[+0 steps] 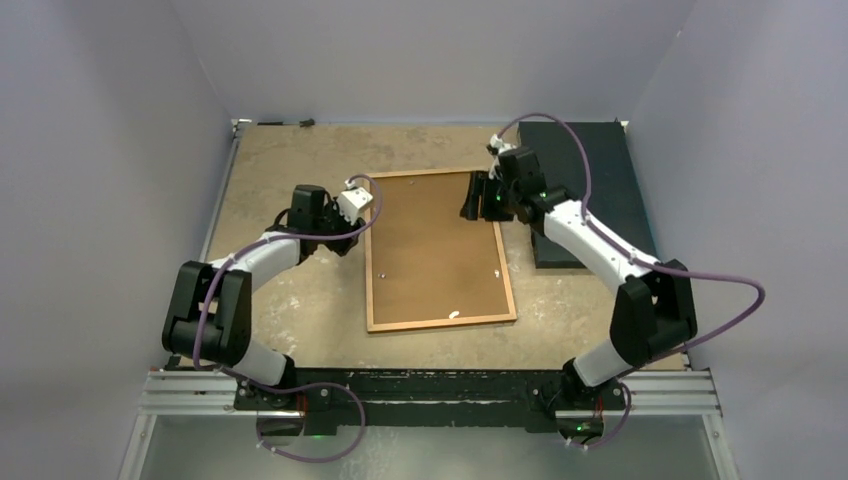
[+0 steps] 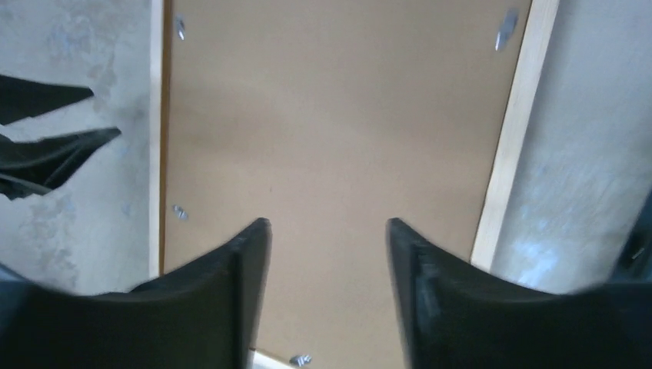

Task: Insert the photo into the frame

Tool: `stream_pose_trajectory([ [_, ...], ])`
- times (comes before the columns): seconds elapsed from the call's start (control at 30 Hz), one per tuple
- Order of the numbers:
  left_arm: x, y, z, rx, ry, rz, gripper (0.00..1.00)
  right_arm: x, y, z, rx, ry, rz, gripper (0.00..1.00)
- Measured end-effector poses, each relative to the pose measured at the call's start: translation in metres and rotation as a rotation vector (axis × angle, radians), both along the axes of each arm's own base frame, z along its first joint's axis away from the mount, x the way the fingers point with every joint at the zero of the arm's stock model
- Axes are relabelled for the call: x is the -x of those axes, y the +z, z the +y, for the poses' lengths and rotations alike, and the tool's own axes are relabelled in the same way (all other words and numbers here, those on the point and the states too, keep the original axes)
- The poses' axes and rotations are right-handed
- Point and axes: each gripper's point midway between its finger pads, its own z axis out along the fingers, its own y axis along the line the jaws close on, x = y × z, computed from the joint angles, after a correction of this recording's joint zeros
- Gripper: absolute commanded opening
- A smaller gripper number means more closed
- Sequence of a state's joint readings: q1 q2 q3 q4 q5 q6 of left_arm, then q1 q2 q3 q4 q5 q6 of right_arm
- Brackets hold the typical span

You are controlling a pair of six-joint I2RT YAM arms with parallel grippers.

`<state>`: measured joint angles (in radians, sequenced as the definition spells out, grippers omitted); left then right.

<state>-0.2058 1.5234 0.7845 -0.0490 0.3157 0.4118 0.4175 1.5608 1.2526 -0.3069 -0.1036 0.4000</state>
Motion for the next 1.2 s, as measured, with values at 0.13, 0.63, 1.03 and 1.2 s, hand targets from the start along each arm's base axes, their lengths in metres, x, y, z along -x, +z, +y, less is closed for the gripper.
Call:
stream_pose_trajectory([
  [0.13,0.002,0.008,0.000,0.009,-0.003,-0.006,0.46,0.052,-0.043,-0.011,0.002,-0.009,0.126,0.21],
  [0.63,0.011,0.003,0.001,0.002,-0.005,0.035,0.45,0.163,-0.105,-0.049,0.012,-0.095,0.350,0.15],
  [1.03,0.013,0.002,0.002,-0.002,-0.008,0.043,0.45,0.181,-0.132,-0.055,0.041,-0.125,0.435,0.14],
  [1.2,0.013,0.002,0.001,0.000,-0.009,0.043,0.45,0.181,-0.132,-0.053,0.040,-0.118,0.432,0.25],
])
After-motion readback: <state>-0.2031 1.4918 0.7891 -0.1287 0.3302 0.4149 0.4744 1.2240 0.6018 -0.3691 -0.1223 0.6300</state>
